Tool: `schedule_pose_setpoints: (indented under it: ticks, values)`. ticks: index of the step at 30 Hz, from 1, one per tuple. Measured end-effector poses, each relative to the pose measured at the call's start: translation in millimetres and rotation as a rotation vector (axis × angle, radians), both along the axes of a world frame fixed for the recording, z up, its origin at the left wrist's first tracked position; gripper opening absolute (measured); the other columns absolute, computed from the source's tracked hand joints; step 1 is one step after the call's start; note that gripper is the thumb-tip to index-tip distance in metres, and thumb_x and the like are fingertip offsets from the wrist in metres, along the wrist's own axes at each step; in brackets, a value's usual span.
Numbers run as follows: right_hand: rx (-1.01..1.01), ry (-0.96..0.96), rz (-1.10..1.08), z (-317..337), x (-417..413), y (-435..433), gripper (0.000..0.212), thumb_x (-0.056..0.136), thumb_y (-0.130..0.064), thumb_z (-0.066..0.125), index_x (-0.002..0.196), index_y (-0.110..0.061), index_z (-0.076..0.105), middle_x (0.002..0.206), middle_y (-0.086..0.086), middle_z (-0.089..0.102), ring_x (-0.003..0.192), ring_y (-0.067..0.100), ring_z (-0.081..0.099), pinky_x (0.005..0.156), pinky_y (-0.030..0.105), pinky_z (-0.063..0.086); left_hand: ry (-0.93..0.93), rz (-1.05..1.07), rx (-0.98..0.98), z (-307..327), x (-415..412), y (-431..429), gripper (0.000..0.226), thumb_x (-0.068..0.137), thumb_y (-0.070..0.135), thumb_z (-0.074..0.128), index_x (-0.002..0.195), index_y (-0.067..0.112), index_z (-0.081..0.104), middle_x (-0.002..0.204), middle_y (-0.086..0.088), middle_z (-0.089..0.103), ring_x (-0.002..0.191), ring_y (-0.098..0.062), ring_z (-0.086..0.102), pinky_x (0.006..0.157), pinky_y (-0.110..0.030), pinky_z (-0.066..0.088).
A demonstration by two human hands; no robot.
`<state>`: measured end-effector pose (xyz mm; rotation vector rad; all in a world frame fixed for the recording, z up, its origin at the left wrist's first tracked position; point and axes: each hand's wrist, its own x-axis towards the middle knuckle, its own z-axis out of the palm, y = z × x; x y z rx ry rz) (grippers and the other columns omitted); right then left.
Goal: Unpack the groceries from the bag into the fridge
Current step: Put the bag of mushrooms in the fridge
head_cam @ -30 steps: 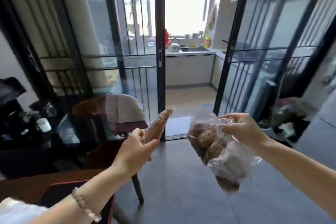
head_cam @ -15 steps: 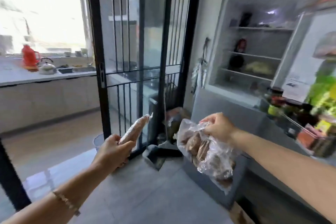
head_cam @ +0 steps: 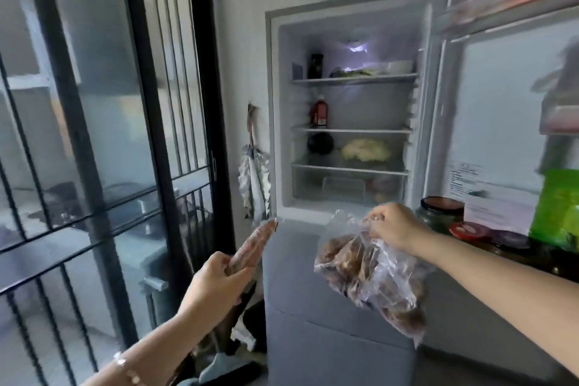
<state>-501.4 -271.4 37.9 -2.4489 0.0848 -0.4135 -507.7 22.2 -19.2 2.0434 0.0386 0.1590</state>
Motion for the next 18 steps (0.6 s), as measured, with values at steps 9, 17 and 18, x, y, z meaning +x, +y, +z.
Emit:
schedule_pose_setpoints:
  ticks: [9, 17, 18]
  values:
    - [-0.093, -0.089, -0.189, 57, 170, -43, 0.04, 0.088, -0.004, 0.051, 0.048, -0.007, 0.047, 0.052, 0.006, 0.046, 0.052, 0.018, 0.042, 0.052, 0.028, 0.033, -0.105, -0.15, 0.181, 54, 207, -67, 0.024, 0.08, 0.038, 0.065, 0.089, 0.019, 0.052, 0.075, -0.002, 0.066, 0.059, -0.018, 0.062, 0.053, -0.029, 0.048]
    - [-0.148, -0.132, -0.22, 79, 324, -111, 0.029, 0.082, -0.002, 0.054, 0.053, -0.006, 0.056, 0.06, 0.008, 0.057, 0.068, 0.027, 0.056, 0.055, 0.03, 0.037, -0.206, -0.153, 0.127, 92, 361, -142, 0.02, 0.083, 0.038, 0.064, 0.086, 0.025, 0.05, 0.077, -0.002, 0.067, 0.072, -0.023, 0.067, 0.066, -0.039, 0.057]
    - [-0.155, -0.129, -0.202, 82, 340, -119, 0.024, 0.083, -0.002, 0.053, 0.061, -0.003, 0.062, 0.064, 0.009, 0.061, 0.073, 0.027, 0.058, 0.057, 0.028, 0.039, -0.236, -0.157, 0.134, 101, 376, -151, 0.019, 0.083, 0.038, 0.064, 0.086, 0.025, 0.05, 0.076, -0.001, 0.066, 0.069, -0.022, 0.066, 0.062, -0.037, 0.056]
